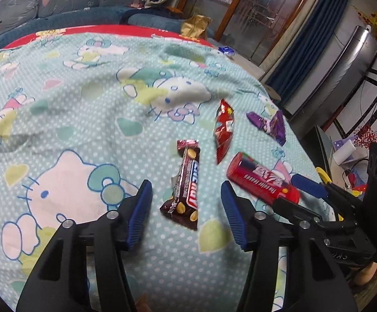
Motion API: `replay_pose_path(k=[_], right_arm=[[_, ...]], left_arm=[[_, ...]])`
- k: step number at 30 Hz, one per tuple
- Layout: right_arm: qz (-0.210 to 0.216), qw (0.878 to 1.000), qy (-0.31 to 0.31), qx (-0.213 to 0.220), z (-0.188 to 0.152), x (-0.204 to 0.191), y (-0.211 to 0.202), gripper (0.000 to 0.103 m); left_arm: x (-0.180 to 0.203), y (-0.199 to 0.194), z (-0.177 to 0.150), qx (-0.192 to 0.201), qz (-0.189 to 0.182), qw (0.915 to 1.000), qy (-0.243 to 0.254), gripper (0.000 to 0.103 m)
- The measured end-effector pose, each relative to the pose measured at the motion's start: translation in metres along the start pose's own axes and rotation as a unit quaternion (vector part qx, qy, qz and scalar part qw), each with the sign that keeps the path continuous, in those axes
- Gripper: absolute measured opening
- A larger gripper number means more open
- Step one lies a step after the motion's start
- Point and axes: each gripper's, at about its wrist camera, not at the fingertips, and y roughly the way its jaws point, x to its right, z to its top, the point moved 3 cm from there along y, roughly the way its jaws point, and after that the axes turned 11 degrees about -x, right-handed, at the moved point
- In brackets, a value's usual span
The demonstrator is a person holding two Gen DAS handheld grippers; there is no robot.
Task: Collect trash
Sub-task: 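Grasp the brown chocolate bar with the left tool while the right tool grasps the red candy tube, then carry the chocolate bar and red candy tube over the yellow bin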
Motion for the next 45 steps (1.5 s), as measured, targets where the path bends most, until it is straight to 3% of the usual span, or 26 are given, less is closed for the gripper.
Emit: replay_pose_path(k=[4, 10, 13, 23, 30, 45], right_arm=[[0.013, 1.000, -0.008, -0.009, 0.002, -0.005, 0.008, 0.061], [0.027, 1.000, -0.003, -0.008, 0.001, -0.009, 0.014, 0.037], [0.040, 0.999, 0.006, -0.007, -0.002, -0.007, 0.012, 0.027], [0.048, 0.998, 0.033, 0.005, -0.026, -0.006, -0.003, 0.027], [0.042, 0.997, 0.055, 0.031, -0.036, 0.004, -0.026, 0.027], [0.016, 0.993, 0.082, 0.086, -0.045, 0.026, -0.080, 0.027]], left_arm=[[-0.001, 0.004, -0.002, -0.003, 0.006, 1.0000, -0.001, 0.046], [-0.004, 0.006, -0.002, -0.007, 0.017, 0.9998, 0.001, 0.029], [-0.004, 0.007, -0.001, -0.008, 0.018, 0.9998, 0.005, 0.028], [-0.004, 0.002, -0.004, -0.006, 0.005, 1.0000, 0.005, 0.025], [-0.001, -0.021, -0.001, 0.023, -0.002, 0.9997, 0.005, 0.024], [0.056, -0.045, 0.001, 0.047, -0.037, 0.9964, 0.060, 0.024]])
